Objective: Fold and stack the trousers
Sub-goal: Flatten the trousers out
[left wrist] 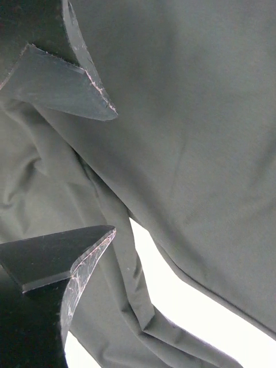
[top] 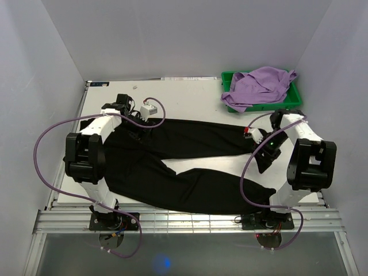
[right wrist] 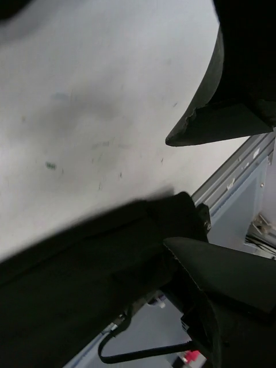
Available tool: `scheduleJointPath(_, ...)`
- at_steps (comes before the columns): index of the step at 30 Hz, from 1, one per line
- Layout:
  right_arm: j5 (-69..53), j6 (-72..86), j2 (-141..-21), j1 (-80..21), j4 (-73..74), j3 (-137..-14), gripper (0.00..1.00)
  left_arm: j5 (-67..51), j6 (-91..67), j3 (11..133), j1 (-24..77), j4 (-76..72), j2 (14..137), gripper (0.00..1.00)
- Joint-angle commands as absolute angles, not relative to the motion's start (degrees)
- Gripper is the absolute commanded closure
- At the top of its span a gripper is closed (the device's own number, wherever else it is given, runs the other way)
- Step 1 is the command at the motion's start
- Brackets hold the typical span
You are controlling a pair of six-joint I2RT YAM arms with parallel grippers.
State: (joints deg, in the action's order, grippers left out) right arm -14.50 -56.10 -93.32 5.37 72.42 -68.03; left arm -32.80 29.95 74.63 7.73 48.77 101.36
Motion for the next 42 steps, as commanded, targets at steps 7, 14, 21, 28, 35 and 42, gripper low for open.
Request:
scheduleJointPath(7,-12.9,-57.6,-97.0,-5.5,65.8,-57.2,0.38,-31.1,28.8,72.2,4.9,52.4,100.3,0.2)
scheduleJointPath(14,-3.8,-55.5,-98.6,-6.9,48.6,-52.8,0.92,-28.9,25.2,71.0,1.1,54.0,102.7,0.27)
scheduleJointPath(21,-3.9,-52.2,-101.2,-6.9,44.8,-64.0,0.92,-26.9,22.2,72.9,0.2,51.2,106.1,0.29)
scheduleJointPath(28,-3.3,-56.8,-100.9,-7.3,45.9,-67.9,0.83,-25.8,21.4,76.7,0.1,49.4,110.6,0.3)
scheduleJointPath(35,-7.7,-54.5,-104.1,-4.8,54.7,-82.7,0.35,-26.7,24.4,79.5,0.1,51.2,105.7,0.24)
scheduleJointPath(42,-12.3,-49.1,-112.1,-7.2,51.1,-88.9,0.21,-27.4,23.0,83.0,-2.0,51.8,105.8,0.22)
